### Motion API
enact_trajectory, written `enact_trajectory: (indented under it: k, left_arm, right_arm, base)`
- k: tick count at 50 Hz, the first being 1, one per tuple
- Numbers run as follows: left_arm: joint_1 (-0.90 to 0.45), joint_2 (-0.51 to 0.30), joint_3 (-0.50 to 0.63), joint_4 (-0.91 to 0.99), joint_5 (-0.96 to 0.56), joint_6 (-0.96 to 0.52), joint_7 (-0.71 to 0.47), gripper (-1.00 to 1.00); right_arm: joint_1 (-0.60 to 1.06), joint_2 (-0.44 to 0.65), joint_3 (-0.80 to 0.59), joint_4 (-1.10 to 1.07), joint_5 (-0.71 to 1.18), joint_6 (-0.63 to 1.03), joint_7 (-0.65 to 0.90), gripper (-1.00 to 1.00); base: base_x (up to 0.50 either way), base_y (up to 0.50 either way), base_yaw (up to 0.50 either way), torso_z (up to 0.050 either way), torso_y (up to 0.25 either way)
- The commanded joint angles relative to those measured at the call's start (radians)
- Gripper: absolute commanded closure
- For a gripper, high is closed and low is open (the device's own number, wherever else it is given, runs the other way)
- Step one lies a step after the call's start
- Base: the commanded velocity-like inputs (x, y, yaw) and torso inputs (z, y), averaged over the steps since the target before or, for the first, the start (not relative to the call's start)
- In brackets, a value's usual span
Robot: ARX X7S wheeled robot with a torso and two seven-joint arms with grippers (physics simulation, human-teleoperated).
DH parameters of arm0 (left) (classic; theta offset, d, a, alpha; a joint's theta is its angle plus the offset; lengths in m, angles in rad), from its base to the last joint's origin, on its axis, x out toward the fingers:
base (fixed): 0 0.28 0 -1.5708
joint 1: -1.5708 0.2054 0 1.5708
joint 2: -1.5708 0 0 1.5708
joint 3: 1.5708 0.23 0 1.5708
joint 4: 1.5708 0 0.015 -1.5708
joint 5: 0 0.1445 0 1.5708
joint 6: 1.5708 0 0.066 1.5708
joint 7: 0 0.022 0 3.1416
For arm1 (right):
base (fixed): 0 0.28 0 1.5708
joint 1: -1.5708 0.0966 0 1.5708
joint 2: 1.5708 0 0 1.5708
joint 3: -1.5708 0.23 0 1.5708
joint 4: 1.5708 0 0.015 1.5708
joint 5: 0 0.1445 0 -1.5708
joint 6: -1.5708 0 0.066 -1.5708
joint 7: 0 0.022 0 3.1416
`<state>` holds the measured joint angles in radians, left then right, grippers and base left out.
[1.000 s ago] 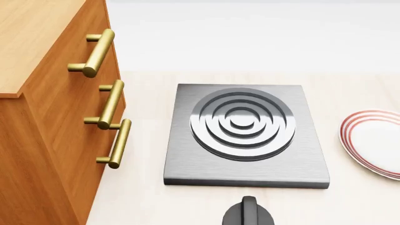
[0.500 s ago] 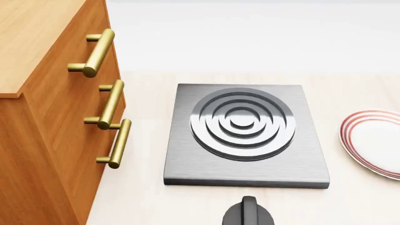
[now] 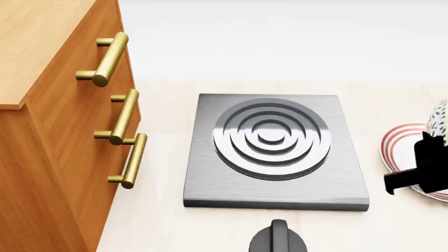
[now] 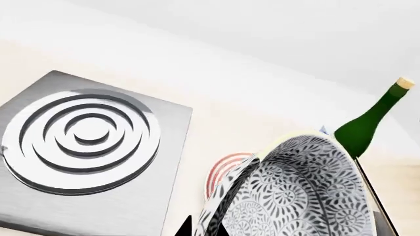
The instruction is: Put the bowl on the stove.
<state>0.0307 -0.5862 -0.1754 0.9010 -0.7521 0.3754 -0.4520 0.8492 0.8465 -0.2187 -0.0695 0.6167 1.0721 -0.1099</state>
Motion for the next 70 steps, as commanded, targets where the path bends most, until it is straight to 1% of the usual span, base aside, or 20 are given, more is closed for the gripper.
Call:
enact_trajectory:
  k: [1, 10, 34, 39, 43, 62, 63, 66, 68, 70]
  left_arm:
    - [0.003, 0.001, 0.006, 0.000, 0.003, 0.003, 0.001, -1.00]
    - [0.001, 0.002, 0.014, 0.000, 0.007, 0.003, 0.003, -1.00]
    - [0.000, -0.005, 0.015, 0.001, 0.008, 0.003, -0.005, -1.00]
    - [0.001, -0.006, 0.016, 0.001, 0.007, 0.005, -0.005, -1.00]
    - [0.002, -0.005, 0.018, 0.000, 0.009, 0.006, -0.004, -1.00]
    - [0.002, -0.008, 0.021, -0.001, 0.010, 0.009, -0.006, -1.00]
    - [0.001, -0.008, 0.021, -0.001, 0.012, 0.008, -0.008, -1.00]
    - [-0.001, -0.008, 0.020, -0.004, 0.014, 0.007, -0.011, -1.00]
    - [0.000, -0.008, 0.019, -0.004, 0.015, 0.008, -0.011, -1.00]
    - [0.001, -0.009, 0.019, -0.004, 0.016, 0.008, -0.011, -1.00]
  right_arm:
    - [0.184, -0.108, -0.132, 0.086, -0.059, -0.022, -0.045, 1.00]
    - [0.273, -0.216, -0.203, 0.212, -0.102, -0.080, -0.077, 1.00]
    - [0.379, -0.397, -0.325, 0.426, -0.173, -0.211, -0.143, 1.00]
    - [0.380, -0.410, -0.336, 0.429, -0.176, -0.223, -0.148, 1.00]
    - [0.368, -0.395, -0.334, 0.392, -0.175, -0.215, -0.139, 1.00]
    - [0.369, -0.394, -0.335, 0.391, -0.172, -0.216, -0.137, 1.00]
    - [0.376, -0.396, -0.349, 0.410, -0.182, -0.211, -0.140, 1.00]
    - [0.402, -0.430, -0.370, 0.522, -0.209, -0.277, -0.168, 1.00]
    - [0.446, -0.481, -0.387, 0.666, -0.234, -0.359, -0.202, 1.00]
    - [0.482, -0.517, -0.403, 0.766, -0.253, -0.413, -0.229, 1.00]
  base:
    - [0.00, 0.00, 0.00, 0.000, 0.000]
    - [0.00, 0.00, 0.00, 0.000, 0.000]
    - [0.00, 0.00, 0.00, 0.000, 0.000]
    - [0.00, 0.00, 0.00, 0.000, 0.000]
    - [0.00, 0.00, 0.00, 0.000, 0.003]
    - [0.00, 0.00, 0.00, 0.000, 0.001]
    - [0.00, 0.00, 0.00, 0.000, 0.000]
    - [0.00, 0.00, 0.00, 0.000, 0.000]
    - [0.00, 0.00, 0.00, 0.000, 0.000]
    - [0.00, 0.00, 0.00, 0.000, 0.000]
